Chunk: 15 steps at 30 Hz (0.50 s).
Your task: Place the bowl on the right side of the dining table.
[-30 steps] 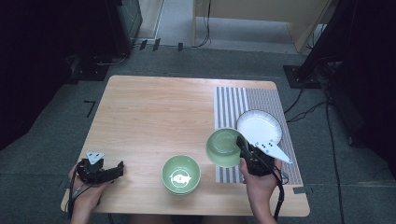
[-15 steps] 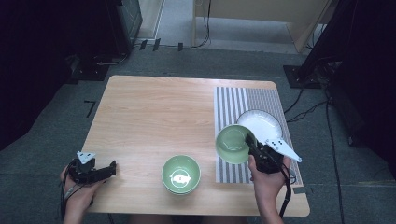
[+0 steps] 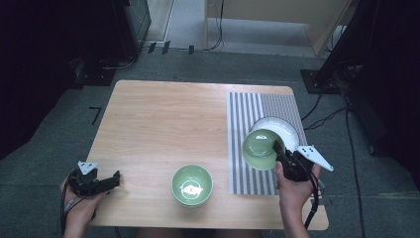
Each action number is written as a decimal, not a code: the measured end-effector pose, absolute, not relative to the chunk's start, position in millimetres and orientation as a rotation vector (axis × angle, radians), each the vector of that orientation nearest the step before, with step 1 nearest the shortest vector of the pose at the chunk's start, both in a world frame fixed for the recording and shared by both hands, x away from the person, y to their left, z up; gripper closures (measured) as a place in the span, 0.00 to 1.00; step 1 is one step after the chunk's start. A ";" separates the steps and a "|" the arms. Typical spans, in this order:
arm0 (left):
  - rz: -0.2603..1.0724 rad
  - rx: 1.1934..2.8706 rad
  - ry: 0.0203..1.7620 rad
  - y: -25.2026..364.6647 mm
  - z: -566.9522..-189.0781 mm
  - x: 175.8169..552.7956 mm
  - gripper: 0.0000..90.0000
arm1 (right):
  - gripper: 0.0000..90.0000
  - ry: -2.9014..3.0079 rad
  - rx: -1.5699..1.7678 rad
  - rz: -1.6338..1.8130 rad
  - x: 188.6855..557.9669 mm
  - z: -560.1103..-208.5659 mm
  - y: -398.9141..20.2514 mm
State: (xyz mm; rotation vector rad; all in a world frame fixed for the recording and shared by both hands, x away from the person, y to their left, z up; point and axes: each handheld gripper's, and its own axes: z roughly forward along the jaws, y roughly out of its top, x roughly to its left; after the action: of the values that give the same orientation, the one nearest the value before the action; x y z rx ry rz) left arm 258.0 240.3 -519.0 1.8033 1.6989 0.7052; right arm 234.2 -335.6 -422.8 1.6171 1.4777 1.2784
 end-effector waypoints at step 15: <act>0.710 1.797 1.707 240.9 -519.1 258.0 0.00 | 0.94 1.409 1.696 1.241 241.6 -433.5 -365.4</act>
State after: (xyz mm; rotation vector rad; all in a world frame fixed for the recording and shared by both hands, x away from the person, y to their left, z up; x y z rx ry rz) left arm 258.0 240.9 -519.1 1.7969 1.7068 0.7096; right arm 241.6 -365.4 -433.5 1.6961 1.4085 1.2414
